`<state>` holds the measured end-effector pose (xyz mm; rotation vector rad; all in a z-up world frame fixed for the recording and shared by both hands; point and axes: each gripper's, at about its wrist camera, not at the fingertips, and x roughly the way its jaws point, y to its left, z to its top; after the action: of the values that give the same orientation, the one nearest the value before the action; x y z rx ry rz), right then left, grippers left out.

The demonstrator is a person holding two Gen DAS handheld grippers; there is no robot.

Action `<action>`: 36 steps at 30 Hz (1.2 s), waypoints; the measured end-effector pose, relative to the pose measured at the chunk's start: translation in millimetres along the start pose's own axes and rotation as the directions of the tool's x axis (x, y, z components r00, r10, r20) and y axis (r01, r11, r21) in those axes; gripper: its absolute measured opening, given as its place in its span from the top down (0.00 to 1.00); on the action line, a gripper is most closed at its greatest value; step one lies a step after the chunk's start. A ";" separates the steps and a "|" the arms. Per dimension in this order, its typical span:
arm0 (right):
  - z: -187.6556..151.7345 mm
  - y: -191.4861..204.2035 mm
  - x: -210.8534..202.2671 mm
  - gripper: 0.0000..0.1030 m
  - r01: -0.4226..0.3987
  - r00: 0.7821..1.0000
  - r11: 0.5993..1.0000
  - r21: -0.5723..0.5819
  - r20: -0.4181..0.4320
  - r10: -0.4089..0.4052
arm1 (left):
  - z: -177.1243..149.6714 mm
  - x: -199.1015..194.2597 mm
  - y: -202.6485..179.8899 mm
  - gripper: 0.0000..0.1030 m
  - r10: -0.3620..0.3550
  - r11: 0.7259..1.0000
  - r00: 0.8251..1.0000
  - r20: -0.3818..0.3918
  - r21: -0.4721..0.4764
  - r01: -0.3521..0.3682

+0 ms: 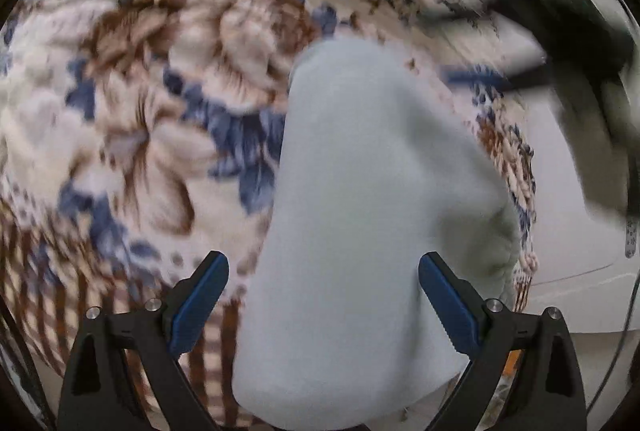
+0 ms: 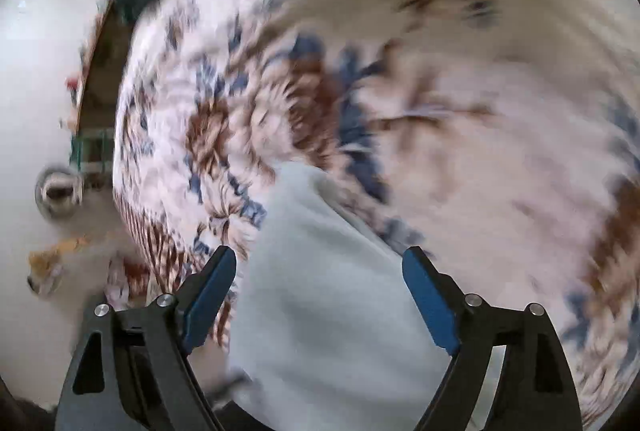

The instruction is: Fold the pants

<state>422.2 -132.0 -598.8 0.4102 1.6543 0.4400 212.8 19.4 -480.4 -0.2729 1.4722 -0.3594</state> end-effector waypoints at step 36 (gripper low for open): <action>-333.8 -172.8 -37.4 0.20 -0.202 0.971 0.628 0.752 0.239 0.026 | -57.2 -3.9 59.3 0.07 -0.304 0.812 0.953 -0.004 -0.523 0.257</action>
<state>93.0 -316.5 -616.6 1.1771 1.5446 -0.2702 159.7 77.6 -505.0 -0.9312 1.6014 -0.2024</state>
